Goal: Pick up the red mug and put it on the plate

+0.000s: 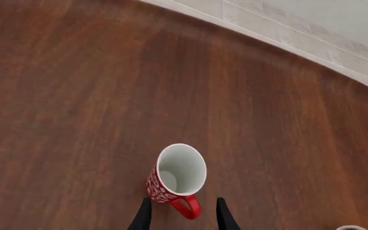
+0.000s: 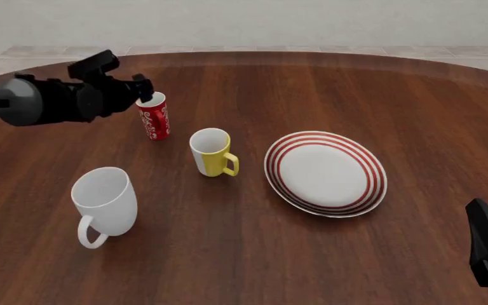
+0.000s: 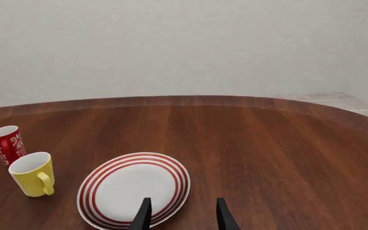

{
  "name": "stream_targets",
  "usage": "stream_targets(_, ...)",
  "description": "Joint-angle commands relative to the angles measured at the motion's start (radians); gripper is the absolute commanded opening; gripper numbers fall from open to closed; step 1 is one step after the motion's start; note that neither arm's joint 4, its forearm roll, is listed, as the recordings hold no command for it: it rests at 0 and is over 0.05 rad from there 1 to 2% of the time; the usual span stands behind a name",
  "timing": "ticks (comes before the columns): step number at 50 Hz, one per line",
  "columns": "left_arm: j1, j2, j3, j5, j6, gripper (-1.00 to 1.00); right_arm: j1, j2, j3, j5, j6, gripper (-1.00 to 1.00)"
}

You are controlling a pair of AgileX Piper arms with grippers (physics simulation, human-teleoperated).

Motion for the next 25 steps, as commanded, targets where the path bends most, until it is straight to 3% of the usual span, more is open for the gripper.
stream_targets(1,-0.008,0.024,-0.011,-0.006,-0.003,1.0,-0.001,0.003,0.0,-0.002,0.002,1.0)
stream_targets(14,-0.02,0.051,-0.017,-0.017,-0.005,1.0,-0.004,0.001,0.0,-0.001,0.006,1.0)
stream_targets(15,-0.02,0.071,0.002,-0.055,-0.007,1.0,-0.004,0.002,0.0,-0.001,0.006,1.0)
stream_targets(25,-0.028,0.07,-0.014,-0.024,-0.01,1.0,-0.008,-0.006,0.001,0.004,0.008,1.0)
